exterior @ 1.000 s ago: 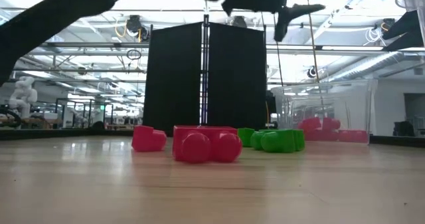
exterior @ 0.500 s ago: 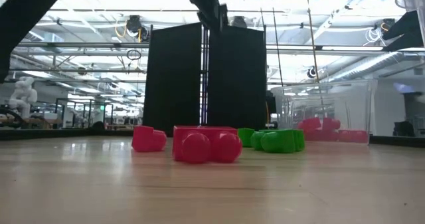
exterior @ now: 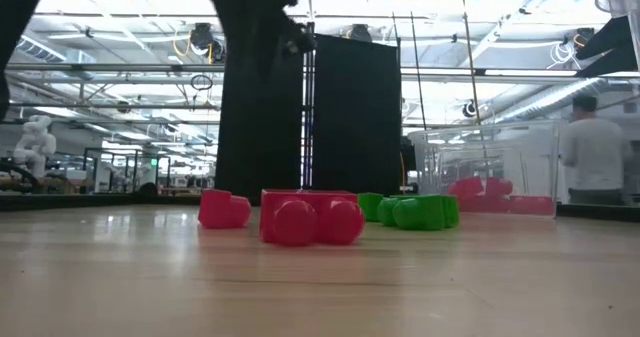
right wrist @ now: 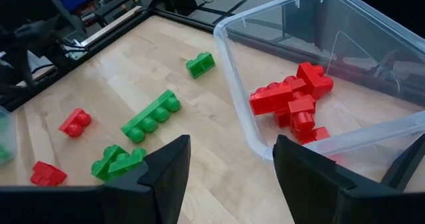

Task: Sort blocks
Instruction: Put the red game piece into the top transparent bin

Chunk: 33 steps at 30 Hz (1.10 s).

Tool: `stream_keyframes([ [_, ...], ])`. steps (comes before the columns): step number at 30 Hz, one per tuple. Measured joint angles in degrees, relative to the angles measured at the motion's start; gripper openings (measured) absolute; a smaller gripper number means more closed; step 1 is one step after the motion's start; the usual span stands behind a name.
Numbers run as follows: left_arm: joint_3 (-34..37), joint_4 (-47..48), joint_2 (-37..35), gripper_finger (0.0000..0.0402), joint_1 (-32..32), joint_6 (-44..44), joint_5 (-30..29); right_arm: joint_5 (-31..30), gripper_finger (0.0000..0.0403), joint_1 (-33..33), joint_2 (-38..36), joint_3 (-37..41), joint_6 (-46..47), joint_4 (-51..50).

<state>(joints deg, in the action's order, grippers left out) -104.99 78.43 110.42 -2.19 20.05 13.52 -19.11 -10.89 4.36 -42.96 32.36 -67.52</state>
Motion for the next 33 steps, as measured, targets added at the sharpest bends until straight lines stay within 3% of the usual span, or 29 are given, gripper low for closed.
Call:
stream_keyframes([
  [5,14.7,-13.0,-6.9,0.0121,-0.7,-0.4,-8.6,0.0,0.0208,0.0,0.0,0.0,0.7,0.0],
  [16,32.6,-24.8,-9.3,0.0121,-4.6,4.1,-10.3,0.0,0.0208,0.0,0.0,0.0,3.7,0.0],
  [21,36.2,-32.0,-9.3,0.0121,-5.5,4.6,-18.2,-0.3,0.0208,0.0,0.0,0.0,5.1,0.0],
  [33,39.0,-40.1,-9.3,0.0121,-5.4,9.4,-16.1,-0.3,0.0208,0.0,0.0,0.0,7.1,0.0],
])
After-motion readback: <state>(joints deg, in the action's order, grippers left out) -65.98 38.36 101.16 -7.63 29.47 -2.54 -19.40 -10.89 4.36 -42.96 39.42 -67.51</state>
